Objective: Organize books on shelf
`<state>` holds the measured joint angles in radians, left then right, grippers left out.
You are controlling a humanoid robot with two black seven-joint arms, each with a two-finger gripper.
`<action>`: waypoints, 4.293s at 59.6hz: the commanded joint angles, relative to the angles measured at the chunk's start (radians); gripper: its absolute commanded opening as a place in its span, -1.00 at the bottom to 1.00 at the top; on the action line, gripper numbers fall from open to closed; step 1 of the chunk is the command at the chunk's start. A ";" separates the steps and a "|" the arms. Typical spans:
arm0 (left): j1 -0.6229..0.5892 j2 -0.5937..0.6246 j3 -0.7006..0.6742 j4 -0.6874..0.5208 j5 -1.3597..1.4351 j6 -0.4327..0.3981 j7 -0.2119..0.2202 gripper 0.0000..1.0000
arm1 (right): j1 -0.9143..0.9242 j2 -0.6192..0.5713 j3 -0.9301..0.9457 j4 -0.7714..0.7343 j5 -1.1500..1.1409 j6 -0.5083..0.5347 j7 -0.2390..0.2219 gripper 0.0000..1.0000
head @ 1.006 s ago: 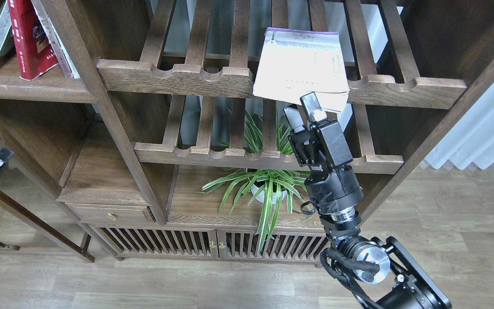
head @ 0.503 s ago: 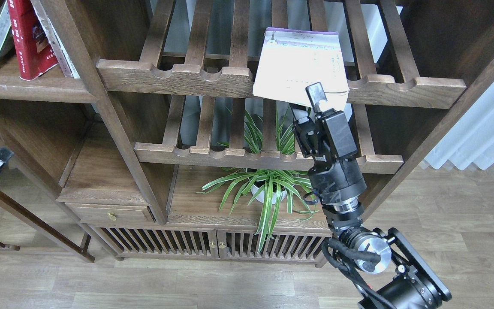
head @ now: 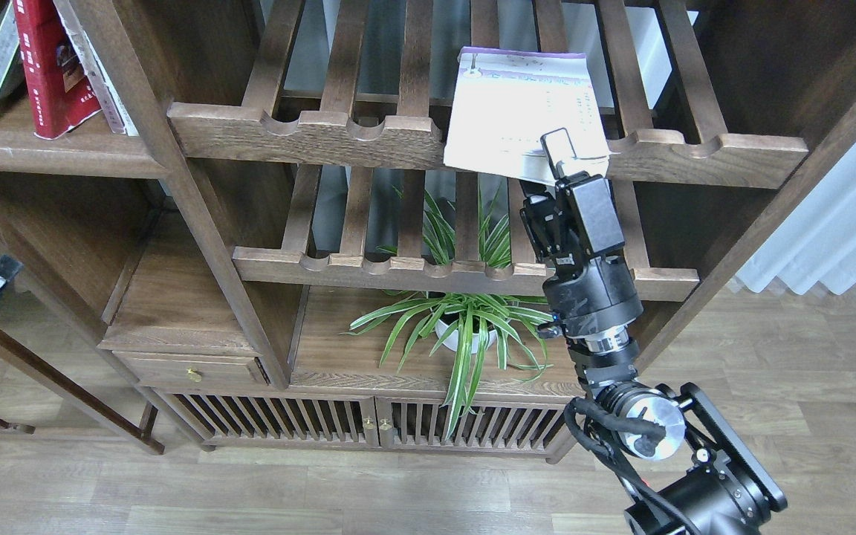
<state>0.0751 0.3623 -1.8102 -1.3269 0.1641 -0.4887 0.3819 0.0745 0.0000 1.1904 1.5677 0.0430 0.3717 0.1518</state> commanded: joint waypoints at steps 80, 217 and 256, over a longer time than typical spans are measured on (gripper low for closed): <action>-0.001 0.029 0.347 0.032 -0.497 0.000 0.009 0.99 | -0.188 -0.077 -0.152 0.008 0.000 0.117 -0.011 -0.92; -0.031 -0.160 1.011 -0.066 -0.676 0.000 -0.281 0.07 | -0.441 -0.077 -0.357 -0.026 -0.101 0.117 -0.204 -0.91; -0.031 -0.019 1.013 -0.083 -0.670 0.000 -0.270 -0.82 | -0.447 -0.080 -0.350 -0.040 -0.101 0.117 -0.215 -0.90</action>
<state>0.0445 0.2780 -0.7945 -1.4098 -0.5051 -0.4896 0.1152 -0.3744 -0.0764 0.8413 1.5314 -0.0603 0.4886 -0.0633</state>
